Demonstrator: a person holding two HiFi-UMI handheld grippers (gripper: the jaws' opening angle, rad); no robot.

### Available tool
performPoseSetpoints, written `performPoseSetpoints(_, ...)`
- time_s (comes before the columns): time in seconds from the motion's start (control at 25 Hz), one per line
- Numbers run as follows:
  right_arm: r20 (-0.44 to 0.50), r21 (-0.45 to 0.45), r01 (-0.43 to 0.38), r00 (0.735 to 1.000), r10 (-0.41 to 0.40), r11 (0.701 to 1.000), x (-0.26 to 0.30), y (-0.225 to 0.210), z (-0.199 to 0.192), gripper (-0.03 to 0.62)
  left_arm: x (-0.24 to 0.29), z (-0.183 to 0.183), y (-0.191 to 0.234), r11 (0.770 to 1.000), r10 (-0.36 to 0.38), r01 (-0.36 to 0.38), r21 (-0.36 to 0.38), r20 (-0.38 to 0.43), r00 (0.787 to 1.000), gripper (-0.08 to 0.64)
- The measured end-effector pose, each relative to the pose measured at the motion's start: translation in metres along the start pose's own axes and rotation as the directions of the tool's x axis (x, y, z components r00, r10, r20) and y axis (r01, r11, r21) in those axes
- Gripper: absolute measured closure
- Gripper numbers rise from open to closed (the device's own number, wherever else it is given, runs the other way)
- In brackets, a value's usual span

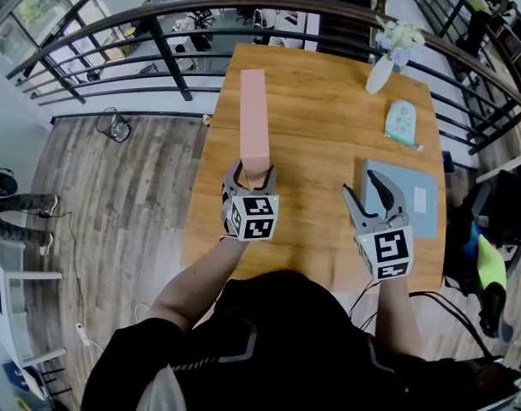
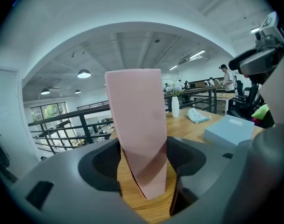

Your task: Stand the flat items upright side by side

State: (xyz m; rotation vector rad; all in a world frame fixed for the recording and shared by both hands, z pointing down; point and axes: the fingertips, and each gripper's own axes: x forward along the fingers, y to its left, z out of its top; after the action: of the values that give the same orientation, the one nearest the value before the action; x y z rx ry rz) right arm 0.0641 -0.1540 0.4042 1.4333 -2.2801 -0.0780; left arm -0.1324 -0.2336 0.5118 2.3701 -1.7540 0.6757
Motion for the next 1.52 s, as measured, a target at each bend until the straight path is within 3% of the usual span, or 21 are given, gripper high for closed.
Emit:
performPoseSetpoints(0.28, -0.021, 0.018, -0.012, 1.000, 0.012, 1.000, 0.010, 0.010, -0.006, 0.359, -0.003, -0.008, 0.040, 1.000, 0.010, -0.011, -0.023, -0.036, 0.999, 0.244)
performPoseSetpoints(0.8, -0.048, 0.043, -0.031, 0.998, 0.033, 0.999, 0.029, 0.034, -0.011, 0.359, 0.006, -0.017, 0.108, 1.000, 0.000, 0.000, 0.004, -0.050, 0.999, 0.244)
performPoseSetpoints(1.52, -0.100, 0.071, 0.053, 0.994, -0.046, 0.996, 0.030, 0.050, -0.009, 0.360, 0.067, 0.000, 0.166, 0.999, -0.026, 0.027, 0.023, -0.057, 0.998, 0.244)
